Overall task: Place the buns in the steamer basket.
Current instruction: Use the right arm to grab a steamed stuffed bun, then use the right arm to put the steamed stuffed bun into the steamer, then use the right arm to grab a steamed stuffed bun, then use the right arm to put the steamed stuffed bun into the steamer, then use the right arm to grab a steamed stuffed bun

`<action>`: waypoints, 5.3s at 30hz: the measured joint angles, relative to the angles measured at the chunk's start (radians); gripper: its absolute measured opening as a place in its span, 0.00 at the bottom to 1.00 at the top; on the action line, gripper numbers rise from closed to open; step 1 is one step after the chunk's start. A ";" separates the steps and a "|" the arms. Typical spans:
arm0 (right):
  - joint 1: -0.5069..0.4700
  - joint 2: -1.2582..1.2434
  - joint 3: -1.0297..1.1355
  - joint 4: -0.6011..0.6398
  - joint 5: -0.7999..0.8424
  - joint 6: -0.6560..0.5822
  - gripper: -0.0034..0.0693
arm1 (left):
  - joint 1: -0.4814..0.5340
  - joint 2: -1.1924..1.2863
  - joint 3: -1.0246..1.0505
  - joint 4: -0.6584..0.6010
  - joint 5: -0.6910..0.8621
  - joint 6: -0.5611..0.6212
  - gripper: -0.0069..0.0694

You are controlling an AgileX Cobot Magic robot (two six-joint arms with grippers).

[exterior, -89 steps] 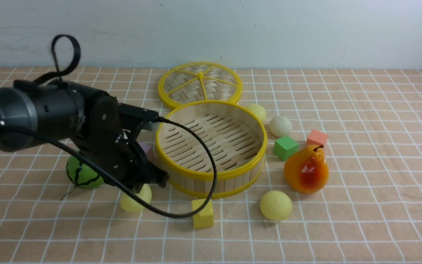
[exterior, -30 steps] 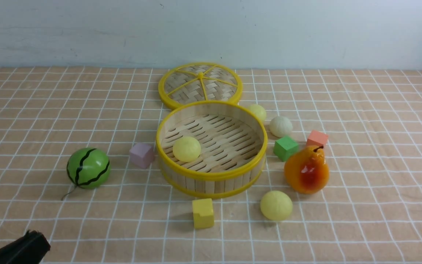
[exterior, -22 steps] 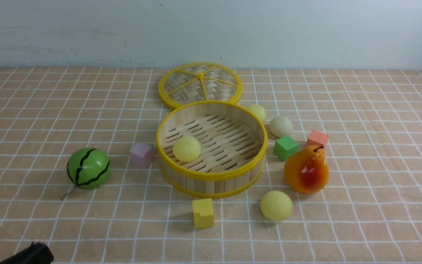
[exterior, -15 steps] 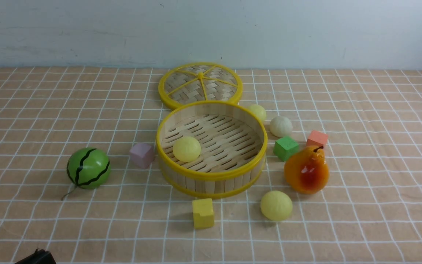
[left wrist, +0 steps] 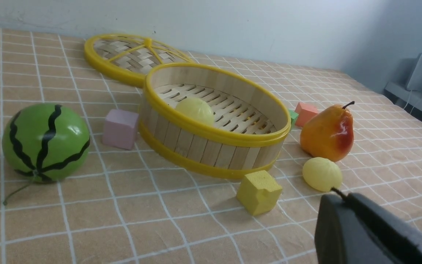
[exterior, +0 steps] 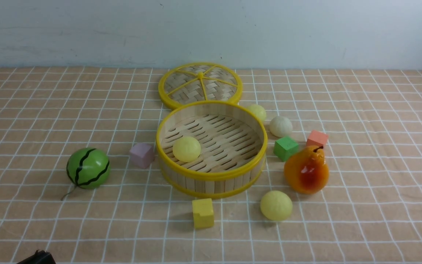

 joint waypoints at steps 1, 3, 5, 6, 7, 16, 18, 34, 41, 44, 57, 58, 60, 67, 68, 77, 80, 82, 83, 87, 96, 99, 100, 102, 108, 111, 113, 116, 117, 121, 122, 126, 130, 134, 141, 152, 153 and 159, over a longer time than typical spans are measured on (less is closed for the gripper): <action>0.000 0.104 -0.085 -0.011 0.110 -0.083 0.13 | 0.000 0.000 0.000 0.000 0.000 0.000 0.07; 0.000 0.266 -0.215 -0.025 0.276 -0.196 0.09 | 0.000 0.000 0.000 0.000 0.000 0.000 0.07; 0.000 0.431 -0.317 -0.040 0.397 -0.262 0.06 | 0.000 0.000 0.000 0.000 0.000 0.000 0.07; 0.000 0.496 -0.350 -0.046 0.436 -0.277 0.05 | 0.000 0.000 0.000 0.000 0.000 0.000 0.07; 0.000 0.590 -0.398 -0.051 0.459 -0.292 0.05 | 0.000 0.000 0.000 0.000 0.000 0.000 0.07; 0.207 1.057 -0.583 -0.070 0.317 -0.335 0.05 | 0.000 0.000 0.000 0.000 0.000 0.000 0.07; 0.290 1.175 -0.647 -0.099 0.276 -0.334 0.06 | 0.000 0.000 0.000 0.000 0.000 0.000 0.08; 0.366 1.674 -1.022 -0.229 0.192 -0.273 0.48 | 0.000 0.000 0.000 -0.001 0.000 0.000 0.08; 0.366 1.729 -1.030 -0.323 0.144 -0.213 0.39 | 0.000 0.000 0.000 -0.001 0.000 0.000 0.08; 0.368 1.728 -1.030 -0.325 0.143 -0.213 0.26 | 0.000 0.000 0.000 -0.001 0.000 0.000 0.08; 0.430 1.586 -1.200 -0.225 0.098 -0.315 0.05 | 0.000 0.000 0.000 -0.001 0.000 0.000 0.10; 0.430 1.590 -1.200 -0.225 0.098 -0.315 0.05 | 0.000 0.000 0.000 -0.001 0.000 0.000 0.10; 0.429 1.648 -1.265 -0.218 0.083 -0.322 0.06 | 0.000 0.000 0.000 -0.001 0.000 0.000 0.10; 0.428 1.866 -1.364 -0.219 0.052 -0.325 0.12 | 0.000 0.000 0.000 -0.001 0.000 0.000 0.10; 0.428 1.883 -1.369 -0.222 0.052 -0.325 0.14 | 0.000 0.000 0.000 -0.001 0.000 0.000 0.11; 0.428 1.852 -1.387 -0.218 0.066 -0.325 0.64 | 0.000 0.000 0.000 -0.001 0.000 0.000 0.11; 0.423 1.803 -1.387 -0.243 0.083 -0.325 0.70 | 0.000 0.000 0.000 -0.001 0.000 0.000 0.11; 0.382 1.733 -1.396 -0.330 0.142 -0.285 0.73 | 0.000 0.000 0.000 -0.001 0.000 0.000 0.12; 0.382 1.729 -1.396 -0.330 0.142 -0.280 0.73 | 0.000 0.000 0.000 -0.001 0.000 0.000 0.12; 0.253 1.721 -1.403 -0.415 0.230 -0.176 0.65 | 0.000 0.000 0.000 -0.001 0.000 0.000 0.12; 0.190 1.898 -1.509 -0.317 0.215 -0.221 0.58 | 0.000 0.000 0.000 -0.001 0.000 0.000 0.13; 0.183 1.961 -1.584 -0.318 0.208 -0.223 0.58 | 0.000 0.000 0.000 -0.001 0.000 0.000 0.13; 0.182 1.968 -1.597 -0.318 0.208 -0.223 0.58 | 0.000 0.000 0.000 -0.001 0.000 0.000 0.13; 0.169 2.017 -1.644 -0.317 0.206 -0.223 0.58 | 0.000 0.000 0.000 -0.001 0.000 0.000 0.13; 0.149 2.090 -1.702 -0.308 0.193 -0.223 0.56 | 0.000 0.000 0.000 -0.001 0.006 0.000 0.14; 0.149 2.110 -1.708 -0.306 0.162 -0.223 0.54 | 0.000 0.000 0.000 -0.001 0.006 0.000 0.14; 0.149 2.120 -1.709 -0.303 0.151 -0.223 0.52 | 0.000 0.000 0.000 -0.001 0.007 0.000 0.14; 0.149 2.130 -1.710 -0.303 0.144 -0.223 0.47 | 0.000 0.000 0.000 -0.001 0.008 0.000 0.14; 0.149 2.131 -1.710 -0.303 0.142 -0.223 0.45 | 0.000 0.000 0.000 -0.001 0.008 0.000 0.15; 0.149 2.131 -1.712 -0.303 0.143 -0.231 0.16 | 0.000 0.000 0.000 -0.001 0.010 0.000 0.16; 0.149 2.129 -1.712 -0.303 0.144 -0.238 0.10 | 0.000 0.000 0.000 -0.001 0.010 0.000 0.16; 0.149 2.115 -1.712 -0.303 0.154 -0.250 0.06 | 0.000 0.000 0.000 -0.001 0.010 0.000 0.16; 0.150 2.035 -1.712 -0.293 0.198 -0.261 0.06 | 0.000 0.000 0.000 -0.001 0.010 0.000 0.17; 0.159 1.962 -1.714 -0.234 0.255 -0.300 0.06 | 0.000 0.000 0.000 -0.001 0.010 0.000 0.18; 0.226 1.952 -1.717 -0.034 0.299 -0.453 0.06 | 0.000 0.000 0.000 -0.001 0.010 0.000 0.19; 0.264 2.078 -1.717 -0.009 0.254 -0.457 0.27 | 0.000 0.000 0.000 -0.001 0.010 0.000 0.19; 0.265 2.080 -1.717 -0.009 0.251 -0.457 0.30 | 0.000 0.000 0.000 -0.001 0.010 0.000 0.19; 0.262 2.040 -1.717 -0.018 0.255 -0.448 0.64 | 0.000 0.000 0.000 -0.001 0.010 0.000 0.20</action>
